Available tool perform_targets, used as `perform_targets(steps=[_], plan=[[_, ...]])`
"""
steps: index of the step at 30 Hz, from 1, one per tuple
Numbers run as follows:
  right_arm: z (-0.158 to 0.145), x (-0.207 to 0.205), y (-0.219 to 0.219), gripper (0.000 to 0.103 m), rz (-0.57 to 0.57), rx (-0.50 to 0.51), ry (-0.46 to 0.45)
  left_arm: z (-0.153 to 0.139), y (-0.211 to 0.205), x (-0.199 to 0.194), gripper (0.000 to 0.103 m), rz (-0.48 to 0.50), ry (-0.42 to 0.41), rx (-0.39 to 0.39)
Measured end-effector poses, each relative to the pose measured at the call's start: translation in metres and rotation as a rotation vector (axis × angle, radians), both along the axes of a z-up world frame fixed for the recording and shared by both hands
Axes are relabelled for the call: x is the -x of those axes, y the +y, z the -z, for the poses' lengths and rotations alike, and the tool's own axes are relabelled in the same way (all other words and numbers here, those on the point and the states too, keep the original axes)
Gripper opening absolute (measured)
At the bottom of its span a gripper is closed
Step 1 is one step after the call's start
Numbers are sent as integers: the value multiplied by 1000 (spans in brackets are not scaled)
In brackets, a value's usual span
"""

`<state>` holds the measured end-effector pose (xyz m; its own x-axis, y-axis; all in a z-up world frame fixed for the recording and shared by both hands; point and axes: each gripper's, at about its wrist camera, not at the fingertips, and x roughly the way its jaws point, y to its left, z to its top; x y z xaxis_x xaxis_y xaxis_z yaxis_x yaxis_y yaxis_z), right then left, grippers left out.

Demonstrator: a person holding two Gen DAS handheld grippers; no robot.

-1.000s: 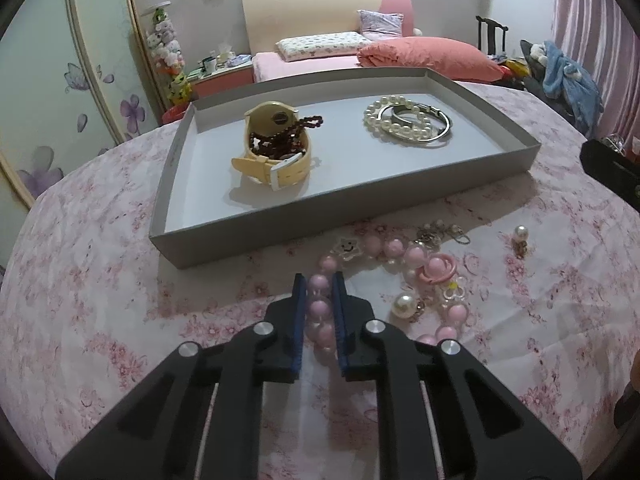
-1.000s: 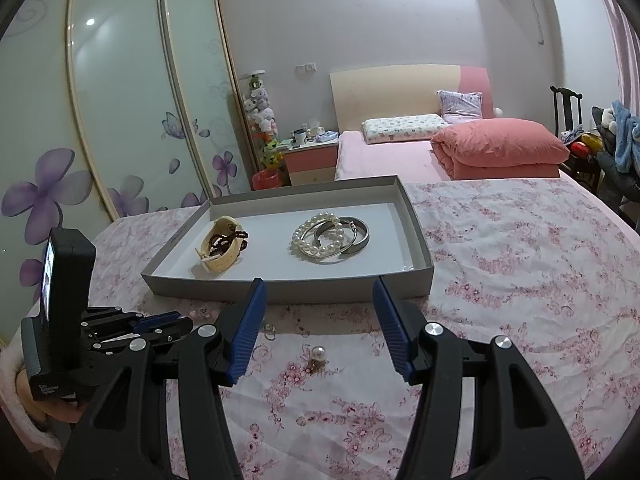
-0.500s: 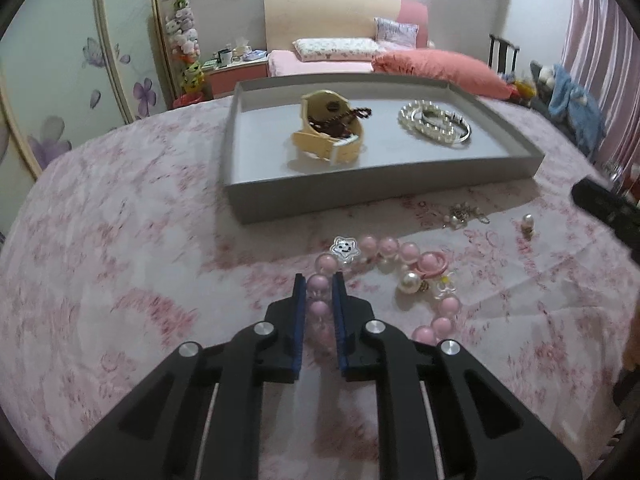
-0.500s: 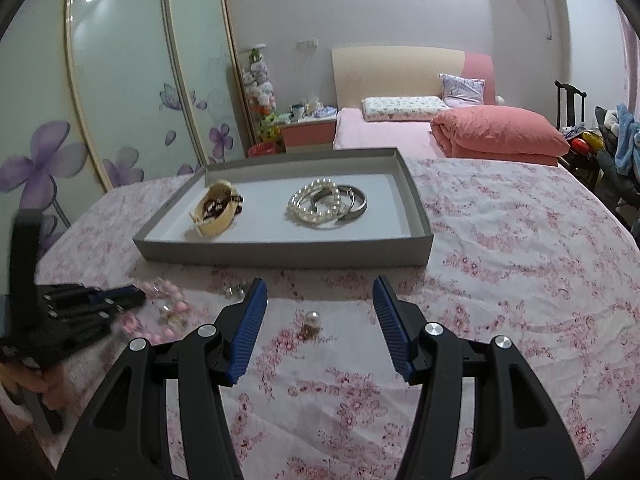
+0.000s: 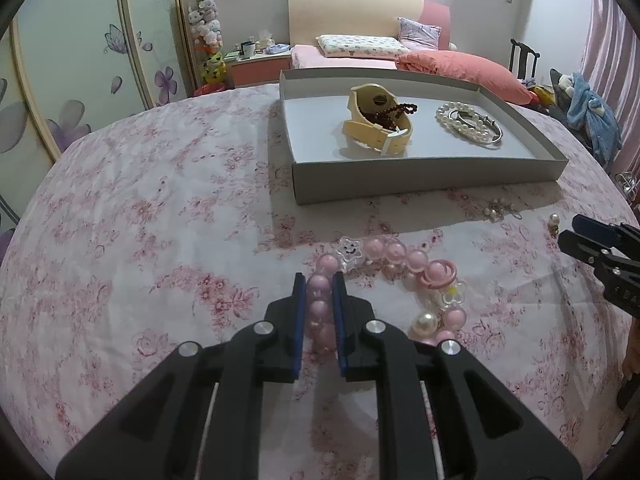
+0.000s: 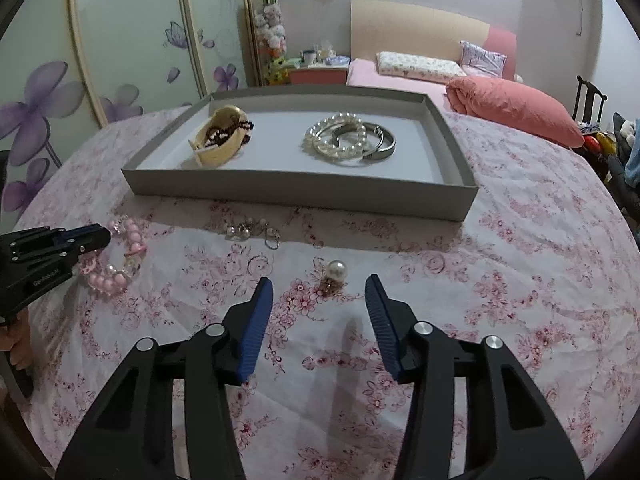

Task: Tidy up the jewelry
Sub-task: 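Grasp the pink bead bracelet with the left tool while the right tool grasps the pearl earring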

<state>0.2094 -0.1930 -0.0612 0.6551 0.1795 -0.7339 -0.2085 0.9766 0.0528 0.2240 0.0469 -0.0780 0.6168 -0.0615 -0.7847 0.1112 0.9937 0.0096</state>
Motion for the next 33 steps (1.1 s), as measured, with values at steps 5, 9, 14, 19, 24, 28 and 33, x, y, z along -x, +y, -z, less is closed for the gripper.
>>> perform_targets(steps=[5,9,14,19,24,28,33], plan=[[6,-13,2,39,22,6,54,0,1,0,14,0,1,5],[5,-20,3,32,39,20,51,0,1,0,14,0,1,4],[4,-22,2,17,48,26,50,0,1,0,14,0,2,5],[4,-21,1,14,48,24,50,0,1,0,14,0,2,5],[3,-21,-1,14,49,13,51,1,1,-1,14,0,2,0],[3,-21,-2,14,47,6,52,2,0,-1,14,0,2,-7],[3,-21,-3,14,47,4,52,2,-3,-1,14,0,2,-19]])
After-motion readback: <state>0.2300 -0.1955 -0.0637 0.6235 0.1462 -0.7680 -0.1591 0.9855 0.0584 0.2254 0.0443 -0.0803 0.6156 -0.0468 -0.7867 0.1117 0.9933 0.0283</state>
